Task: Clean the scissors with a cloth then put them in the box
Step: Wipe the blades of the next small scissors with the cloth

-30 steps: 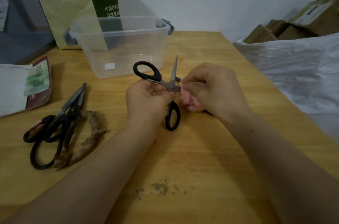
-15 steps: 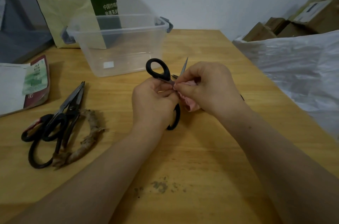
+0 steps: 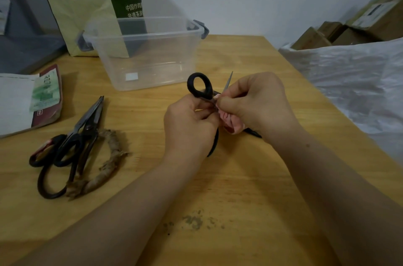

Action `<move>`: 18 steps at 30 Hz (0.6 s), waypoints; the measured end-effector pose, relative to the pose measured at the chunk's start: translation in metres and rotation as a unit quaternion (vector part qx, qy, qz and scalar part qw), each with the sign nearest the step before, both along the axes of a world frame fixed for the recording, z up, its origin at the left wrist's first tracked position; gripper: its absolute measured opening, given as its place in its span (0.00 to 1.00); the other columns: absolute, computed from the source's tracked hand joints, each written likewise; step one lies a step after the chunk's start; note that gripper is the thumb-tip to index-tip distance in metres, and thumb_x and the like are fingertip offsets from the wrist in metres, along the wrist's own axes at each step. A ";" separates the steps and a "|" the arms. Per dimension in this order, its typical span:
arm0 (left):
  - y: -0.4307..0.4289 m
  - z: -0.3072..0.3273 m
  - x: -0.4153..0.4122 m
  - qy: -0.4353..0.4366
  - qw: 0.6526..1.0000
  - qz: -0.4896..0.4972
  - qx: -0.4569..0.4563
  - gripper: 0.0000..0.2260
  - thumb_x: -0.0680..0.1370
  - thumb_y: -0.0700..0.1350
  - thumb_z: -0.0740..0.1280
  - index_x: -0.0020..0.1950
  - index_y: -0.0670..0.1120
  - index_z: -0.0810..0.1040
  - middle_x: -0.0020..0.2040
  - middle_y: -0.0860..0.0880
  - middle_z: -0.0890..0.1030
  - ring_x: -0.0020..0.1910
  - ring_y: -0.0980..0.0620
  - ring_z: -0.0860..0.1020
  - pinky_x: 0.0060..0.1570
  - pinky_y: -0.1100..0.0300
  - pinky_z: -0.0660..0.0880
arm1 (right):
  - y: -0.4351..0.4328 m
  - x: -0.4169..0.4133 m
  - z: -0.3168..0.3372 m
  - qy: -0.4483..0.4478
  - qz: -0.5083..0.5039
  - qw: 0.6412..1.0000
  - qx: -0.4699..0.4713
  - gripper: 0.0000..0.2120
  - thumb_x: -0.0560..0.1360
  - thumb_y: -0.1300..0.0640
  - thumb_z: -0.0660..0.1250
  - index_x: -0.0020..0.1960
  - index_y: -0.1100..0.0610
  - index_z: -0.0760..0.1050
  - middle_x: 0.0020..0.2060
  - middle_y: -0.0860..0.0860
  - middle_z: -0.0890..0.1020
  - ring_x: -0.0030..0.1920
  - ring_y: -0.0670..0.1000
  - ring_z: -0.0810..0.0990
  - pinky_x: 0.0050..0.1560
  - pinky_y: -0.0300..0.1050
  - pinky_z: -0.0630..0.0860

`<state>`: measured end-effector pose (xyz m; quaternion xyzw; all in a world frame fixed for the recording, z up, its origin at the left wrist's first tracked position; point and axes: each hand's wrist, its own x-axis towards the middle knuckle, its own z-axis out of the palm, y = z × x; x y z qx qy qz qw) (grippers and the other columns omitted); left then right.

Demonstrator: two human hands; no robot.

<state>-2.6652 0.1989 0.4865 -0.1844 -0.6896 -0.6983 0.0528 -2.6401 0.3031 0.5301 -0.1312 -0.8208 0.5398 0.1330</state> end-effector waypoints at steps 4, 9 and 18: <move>0.001 -0.001 0.000 0.010 1.000 -0.006 -0.011 0.21 0.70 0.28 0.70 0.39 0.56 0.75 0.30 0.65 0.80 0.36 0.67 0.80 0.37 0.73 0.74 | 0.001 -0.004 -0.004 0.002 -0.018 1.000 -0.005 0.15 0.71 0.66 0.72 0.27 0.57 0.77 0.22 0.57 0.78 0.23 0.51 0.76 0.28 0.46 0.78; 0.002 -0.001 -0.001 0.005 1.000 0.006 -0.016 0.18 0.70 0.29 0.71 0.40 0.54 0.77 0.35 0.59 0.81 0.37 0.64 0.81 0.39 0.72 0.75 | 0.001 -0.005 -0.005 0.020 -0.045 0.997 0.052 0.18 0.71 0.61 0.73 0.24 0.53 0.75 0.21 0.52 0.79 0.22 0.48 0.77 0.25 0.43 0.78; -0.004 0.003 -0.004 -0.068 0.998 -0.010 0.018 0.16 0.71 0.28 0.69 0.44 0.50 0.76 0.43 0.52 0.82 0.42 0.59 0.82 0.45 0.66 0.79 | 0.012 -0.003 -0.007 0.101 -0.028 0.991 0.089 0.07 0.70 0.59 0.74 0.47 0.51 0.82 0.43 0.43 0.82 0.47 0.41 0.81 0.50 0.39 0.79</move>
